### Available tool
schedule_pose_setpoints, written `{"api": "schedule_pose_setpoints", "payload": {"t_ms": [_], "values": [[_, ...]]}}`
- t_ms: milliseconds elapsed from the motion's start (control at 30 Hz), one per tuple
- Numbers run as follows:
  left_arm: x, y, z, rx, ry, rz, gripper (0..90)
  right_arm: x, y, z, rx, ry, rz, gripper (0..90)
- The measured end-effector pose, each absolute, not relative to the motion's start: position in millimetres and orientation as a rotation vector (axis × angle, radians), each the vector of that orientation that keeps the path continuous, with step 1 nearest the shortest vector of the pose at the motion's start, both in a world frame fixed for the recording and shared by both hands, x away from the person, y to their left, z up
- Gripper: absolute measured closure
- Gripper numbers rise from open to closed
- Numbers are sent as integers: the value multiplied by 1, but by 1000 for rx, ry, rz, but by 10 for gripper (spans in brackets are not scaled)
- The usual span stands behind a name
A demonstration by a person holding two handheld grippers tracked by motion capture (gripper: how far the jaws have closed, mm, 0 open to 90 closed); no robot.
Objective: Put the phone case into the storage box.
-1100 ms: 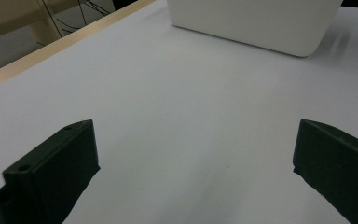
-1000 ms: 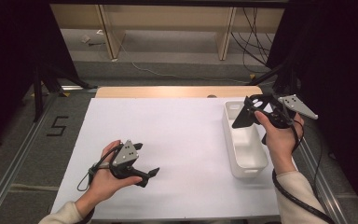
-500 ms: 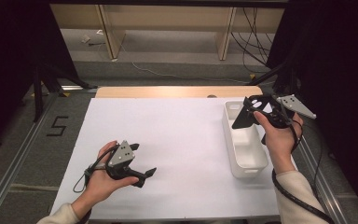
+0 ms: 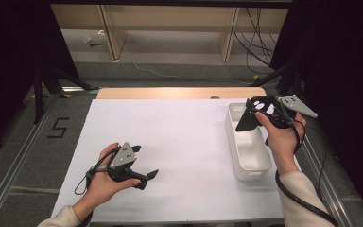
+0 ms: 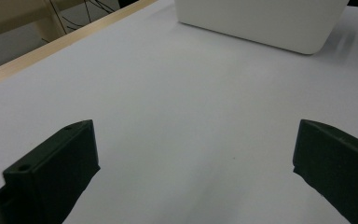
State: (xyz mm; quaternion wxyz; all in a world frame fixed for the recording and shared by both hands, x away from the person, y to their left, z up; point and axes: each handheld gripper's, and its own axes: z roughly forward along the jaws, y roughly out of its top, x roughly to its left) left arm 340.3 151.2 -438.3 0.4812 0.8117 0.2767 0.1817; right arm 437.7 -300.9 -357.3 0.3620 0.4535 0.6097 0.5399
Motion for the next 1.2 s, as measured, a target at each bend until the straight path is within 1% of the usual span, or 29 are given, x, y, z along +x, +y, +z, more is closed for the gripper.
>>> {"api": "schedule_pose_setpoints", "payload": {"t_ms": [1200], "values": [[340, 151, -438, 1980, 672, 445, 0, 451, -297, -363, 1185, 1623, 1331, 153]]}}
